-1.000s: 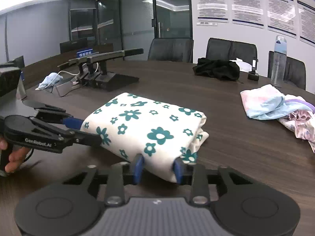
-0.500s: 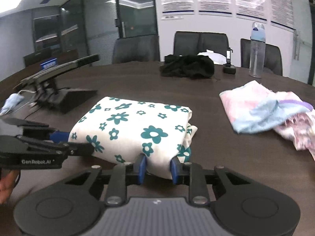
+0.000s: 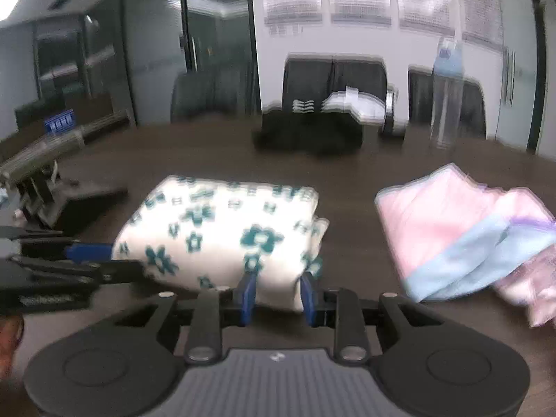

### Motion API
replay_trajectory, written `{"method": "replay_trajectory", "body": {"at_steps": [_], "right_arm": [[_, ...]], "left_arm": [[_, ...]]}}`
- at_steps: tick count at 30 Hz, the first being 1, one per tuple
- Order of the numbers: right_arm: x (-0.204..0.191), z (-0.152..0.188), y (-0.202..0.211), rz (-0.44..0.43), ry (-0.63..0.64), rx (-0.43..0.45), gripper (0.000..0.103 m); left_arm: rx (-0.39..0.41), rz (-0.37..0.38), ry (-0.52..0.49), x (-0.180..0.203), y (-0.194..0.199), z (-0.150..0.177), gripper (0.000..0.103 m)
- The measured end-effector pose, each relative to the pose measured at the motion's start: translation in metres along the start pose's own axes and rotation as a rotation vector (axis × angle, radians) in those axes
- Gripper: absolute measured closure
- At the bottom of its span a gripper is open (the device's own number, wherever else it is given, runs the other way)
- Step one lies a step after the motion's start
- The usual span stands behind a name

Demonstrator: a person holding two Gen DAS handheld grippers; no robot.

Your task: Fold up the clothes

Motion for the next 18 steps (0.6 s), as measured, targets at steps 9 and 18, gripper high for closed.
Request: {"method": "replay_trajectory", "body": {"at_steps": [9, 18], "right_arm": [[-0.016, -0.009, -0.017, -0.042, -0.019, 0.042, 0.093], [-0.038, -0.012, -0.025, -0.114, -0.002, 0.049, 0.093]], "left_arm": [[0.023, -0.188, 0.063, 0.007, -0.044, 0.002, 0.096], [-0.023, -0.151, 0.166, -0.012, -0.042, 0.001, 0.096]]}}
Point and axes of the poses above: each gripper's, at about its wrist camera, not at the fingertips, and y roughly against the way its jaws point, x to its right, z to its underside, the point moved 3 cm from there along -y, roughly the way its jaws point, and after that the axes turned 14 degrees about x, right-handed, at the moved point
